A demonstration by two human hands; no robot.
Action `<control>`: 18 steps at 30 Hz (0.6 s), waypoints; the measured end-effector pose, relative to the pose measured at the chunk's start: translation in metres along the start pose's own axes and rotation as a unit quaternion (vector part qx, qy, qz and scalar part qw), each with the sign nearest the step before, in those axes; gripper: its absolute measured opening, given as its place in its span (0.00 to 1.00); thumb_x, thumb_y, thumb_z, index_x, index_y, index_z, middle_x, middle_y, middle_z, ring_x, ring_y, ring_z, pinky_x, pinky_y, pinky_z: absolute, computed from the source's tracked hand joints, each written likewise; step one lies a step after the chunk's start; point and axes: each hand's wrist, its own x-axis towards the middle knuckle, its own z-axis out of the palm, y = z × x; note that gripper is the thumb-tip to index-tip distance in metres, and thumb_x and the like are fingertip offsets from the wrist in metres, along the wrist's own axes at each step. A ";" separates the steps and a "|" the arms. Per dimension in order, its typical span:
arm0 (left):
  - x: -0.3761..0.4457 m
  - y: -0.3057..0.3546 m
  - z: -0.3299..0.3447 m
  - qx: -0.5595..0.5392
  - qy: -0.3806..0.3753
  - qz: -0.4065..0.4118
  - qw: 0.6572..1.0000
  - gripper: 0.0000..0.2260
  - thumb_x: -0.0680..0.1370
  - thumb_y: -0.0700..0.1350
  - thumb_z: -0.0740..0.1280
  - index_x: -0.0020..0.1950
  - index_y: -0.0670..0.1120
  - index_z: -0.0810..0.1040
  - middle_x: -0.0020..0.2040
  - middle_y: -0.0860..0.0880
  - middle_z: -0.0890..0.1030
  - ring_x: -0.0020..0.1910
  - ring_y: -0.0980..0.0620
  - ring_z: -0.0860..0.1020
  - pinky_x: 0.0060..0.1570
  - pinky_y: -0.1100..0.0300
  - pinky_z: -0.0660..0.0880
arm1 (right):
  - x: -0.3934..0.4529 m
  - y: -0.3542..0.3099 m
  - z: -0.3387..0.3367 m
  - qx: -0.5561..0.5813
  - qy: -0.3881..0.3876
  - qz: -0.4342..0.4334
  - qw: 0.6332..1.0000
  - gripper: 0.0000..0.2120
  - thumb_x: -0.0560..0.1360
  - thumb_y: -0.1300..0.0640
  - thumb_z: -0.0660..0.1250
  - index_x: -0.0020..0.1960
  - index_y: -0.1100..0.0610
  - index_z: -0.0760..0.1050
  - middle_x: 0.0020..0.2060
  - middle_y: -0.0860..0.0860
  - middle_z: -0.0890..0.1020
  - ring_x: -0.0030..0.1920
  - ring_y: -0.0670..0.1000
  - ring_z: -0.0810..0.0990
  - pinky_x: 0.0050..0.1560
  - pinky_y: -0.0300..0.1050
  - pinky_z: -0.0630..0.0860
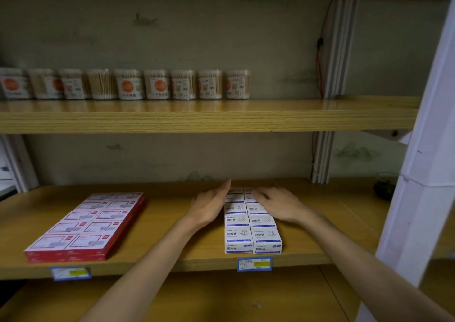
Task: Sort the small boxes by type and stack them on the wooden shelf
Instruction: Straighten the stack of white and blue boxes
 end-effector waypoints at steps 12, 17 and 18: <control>-0.014 0.029 0.012 -0.492 -0.001 -0.054 0.869 0.24 0.81 0.67 0.51 0.62 0.52 0.76 0.58 0.49 0.81 0.58 0.48 0.79 0.58 0.53 0.70 | 0.002 -0.014 0.025 0.551 0.048 0.135 0.822 0.52 0.62 0.17 0.58 0.75 0.50 0.67 0.65 0.55 0.80 0.63 0.56 0.80 0.71 0.61 0.70; -0.020 0.032 0.011 -0.455 -0.025 -0.061 0.888 0.19 0.83 0.64 0.51 0.52 0.55 0.76 0.51 0.51 0.82 0.52 0.52 0.80 0.51 0.57 0.71 | 0.000 -0.013 0.030 0.533 0.044 0.138 0.834 0.50 0.65 0.18 0.57 0.76 0.51 0.67 0.65 0.56 0.80 0.62 0.57 0.81 0.68 0.62 0.74; -0.022 0.034 0.010 -0.456 -0.029 -0.064 0.887 0.17 0.83 0.63 0.51 0.50 0.55 0.75 0.49 0.52 0.81 0.50 0.53 0.79 0.51 0.57 0.71 | -0.002 -0.017 0.028 0.534 0.043 0.139 0.833 0.43 0.72 0.24 0.56 0.75 0.53 0.67 0.62 0.56 0.82 0.60 0.57 0.83 0.66 0.61 0.75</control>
